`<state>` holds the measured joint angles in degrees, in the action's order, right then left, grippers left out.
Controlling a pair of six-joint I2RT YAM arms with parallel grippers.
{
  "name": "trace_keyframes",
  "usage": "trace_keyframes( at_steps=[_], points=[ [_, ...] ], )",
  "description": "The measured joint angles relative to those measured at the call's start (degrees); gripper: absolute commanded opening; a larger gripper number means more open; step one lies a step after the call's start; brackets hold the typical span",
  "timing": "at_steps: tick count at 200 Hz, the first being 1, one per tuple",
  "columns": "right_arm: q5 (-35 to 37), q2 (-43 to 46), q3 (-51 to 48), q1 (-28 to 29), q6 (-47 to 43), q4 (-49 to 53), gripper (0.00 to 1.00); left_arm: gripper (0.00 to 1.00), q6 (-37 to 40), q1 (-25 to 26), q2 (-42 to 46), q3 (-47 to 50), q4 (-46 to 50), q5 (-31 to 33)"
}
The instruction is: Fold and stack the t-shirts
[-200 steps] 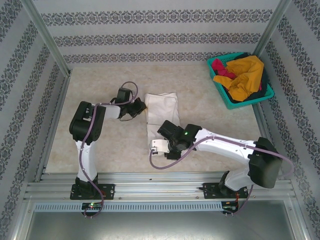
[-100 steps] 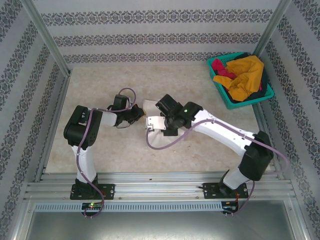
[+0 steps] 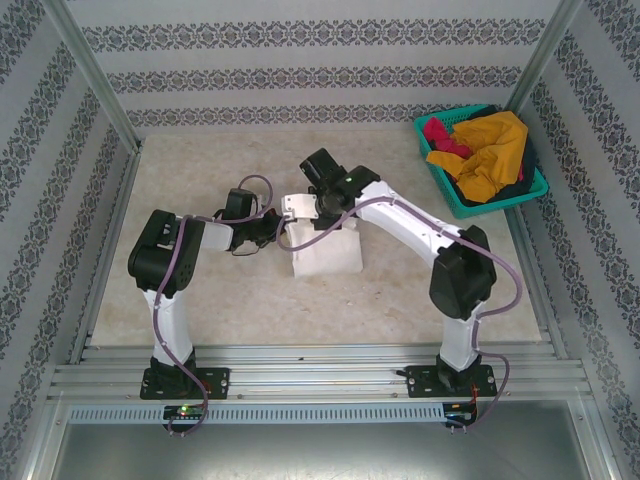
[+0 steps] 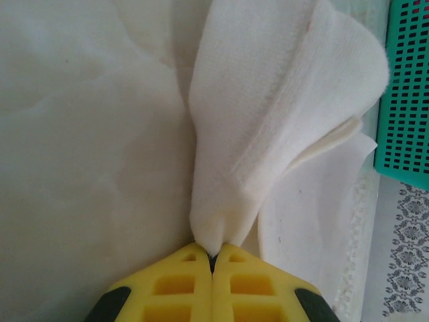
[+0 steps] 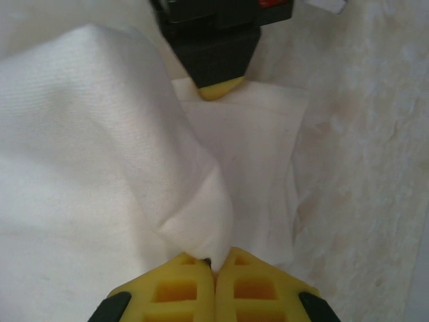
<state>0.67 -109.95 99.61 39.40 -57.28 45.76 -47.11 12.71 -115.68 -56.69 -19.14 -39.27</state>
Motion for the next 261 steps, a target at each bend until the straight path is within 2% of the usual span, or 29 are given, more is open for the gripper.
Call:
trace_keyframes(
  at_steps=[38,116,261],
  points=[
    [0.2,-5.6,6.0,-0.7,-0.6,-1.3,0.0,0.0,0.7,-0.8,-0.9,-0.9,0.7,-2.8],
    [4.9,-14.4,15.0,-2.4,-1.2,-3.0,0.0,0.0,2.0,-1.2,-1.3,-1.1,0.7,-4.3],
    [9.1,-26.4,20.2,-2.6,0.4,-5.9,0.0,0.0,2.1,-1.6,-1.7,-1.4,0.9,-5.6]
  ],
)
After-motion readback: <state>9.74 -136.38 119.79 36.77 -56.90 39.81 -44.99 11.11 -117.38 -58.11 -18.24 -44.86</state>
